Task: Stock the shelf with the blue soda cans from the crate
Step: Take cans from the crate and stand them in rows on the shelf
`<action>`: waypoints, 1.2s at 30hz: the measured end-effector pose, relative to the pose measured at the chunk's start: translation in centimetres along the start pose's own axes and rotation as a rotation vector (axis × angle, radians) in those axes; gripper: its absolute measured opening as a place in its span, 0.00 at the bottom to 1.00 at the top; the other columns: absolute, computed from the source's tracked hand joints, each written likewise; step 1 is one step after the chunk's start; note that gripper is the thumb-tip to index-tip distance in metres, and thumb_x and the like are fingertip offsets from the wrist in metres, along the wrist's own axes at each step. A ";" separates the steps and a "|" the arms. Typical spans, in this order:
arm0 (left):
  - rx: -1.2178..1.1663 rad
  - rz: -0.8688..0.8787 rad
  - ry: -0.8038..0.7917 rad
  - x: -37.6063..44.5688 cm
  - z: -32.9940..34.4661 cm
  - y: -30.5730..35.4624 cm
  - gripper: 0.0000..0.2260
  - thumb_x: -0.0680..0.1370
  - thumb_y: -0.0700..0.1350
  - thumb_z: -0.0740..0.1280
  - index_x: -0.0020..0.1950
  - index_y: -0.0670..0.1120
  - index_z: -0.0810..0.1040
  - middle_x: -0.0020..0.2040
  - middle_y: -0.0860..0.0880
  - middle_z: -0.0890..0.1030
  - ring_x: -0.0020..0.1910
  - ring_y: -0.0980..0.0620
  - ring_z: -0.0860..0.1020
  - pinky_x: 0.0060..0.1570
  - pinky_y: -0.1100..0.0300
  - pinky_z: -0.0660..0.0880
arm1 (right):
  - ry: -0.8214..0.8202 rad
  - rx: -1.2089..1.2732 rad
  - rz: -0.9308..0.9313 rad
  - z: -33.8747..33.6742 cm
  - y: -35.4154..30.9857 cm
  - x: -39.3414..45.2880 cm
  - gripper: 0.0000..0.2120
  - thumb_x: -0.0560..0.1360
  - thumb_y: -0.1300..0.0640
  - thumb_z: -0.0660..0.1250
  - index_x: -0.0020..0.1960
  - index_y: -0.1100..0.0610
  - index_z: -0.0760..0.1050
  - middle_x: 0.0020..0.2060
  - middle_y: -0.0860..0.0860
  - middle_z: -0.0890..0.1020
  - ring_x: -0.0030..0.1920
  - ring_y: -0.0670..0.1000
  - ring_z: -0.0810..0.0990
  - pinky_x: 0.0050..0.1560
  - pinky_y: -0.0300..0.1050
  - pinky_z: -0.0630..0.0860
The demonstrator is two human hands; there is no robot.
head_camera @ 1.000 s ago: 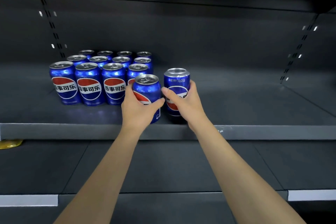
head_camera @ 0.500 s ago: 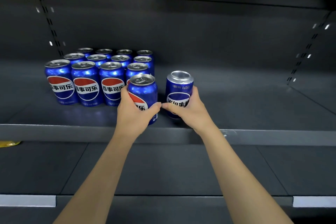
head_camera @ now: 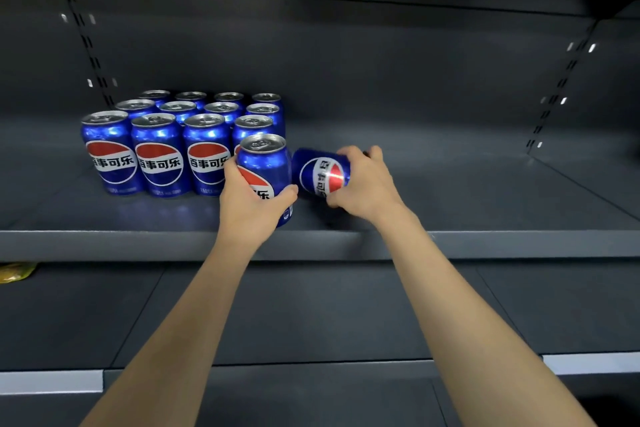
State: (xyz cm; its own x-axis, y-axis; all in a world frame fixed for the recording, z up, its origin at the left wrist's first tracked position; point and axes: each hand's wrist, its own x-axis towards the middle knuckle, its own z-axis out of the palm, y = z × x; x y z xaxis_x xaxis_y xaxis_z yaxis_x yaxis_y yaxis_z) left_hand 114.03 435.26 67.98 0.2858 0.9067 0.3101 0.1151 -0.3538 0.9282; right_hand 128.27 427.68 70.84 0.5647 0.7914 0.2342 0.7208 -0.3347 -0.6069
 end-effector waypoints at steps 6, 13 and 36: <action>0.005 0.001 0.006 0.1 0.0 -0.2 0.38 0.67 0.43 0.77 0.71 0.47 0.60 0.58 0.55 0.71 0.56 0.56 0.72 0.55 0.64 0.66 | 0.101 0.242 -0.003 -0.8 0.0 0.3 0.38 0.61 0.57 0.80 0.65 0.54 0.64 0.57 0.49 0.69 0.54 0.49 0.71 0.53 0.40 0.70; 0.005 0.002 0.009 0.2 0.1 -0.4 0.37 0.67 0.43 0.77 0.70 0.48 0.61 0.59 0.54 0.73 0.56 0.55 0.73 0.54 0.63 0.67 | 0.152 0.718 0.045 -1.1 -0.7 1.6 0.36 0.62 0.63 0.78 0.62 0.48 0.62 0.50 0.44 0.74 0.51 0.49 0.80 0.57 0.50 0.78; -0.004 0.027 0.013 -0.1 0.0 -0.3 0.35 0.67 0.43 0.77 0.69 0.48 0.62 0.55 0.58 0.72 0.52 0.60 0.72 0.45 0.74 0.66 | 0.413 0.200 0.175 5.5 -2.2 -1.4 0.45 0.65 0.42 0.76 0.70 0.62 0.58 0.63 0.57 0.68 0.63 0.58 0.69 0.61 0.50 0.70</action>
State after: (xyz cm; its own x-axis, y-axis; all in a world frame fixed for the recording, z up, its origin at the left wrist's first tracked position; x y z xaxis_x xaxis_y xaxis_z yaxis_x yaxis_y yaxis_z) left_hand 113.95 435.28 67.66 0.2761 0.8999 0.3377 0.1036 -0.3771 0.9203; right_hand 123.68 430.13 67.68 0.8118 0.4494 0.3728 0.5325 -0.3081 -0.7883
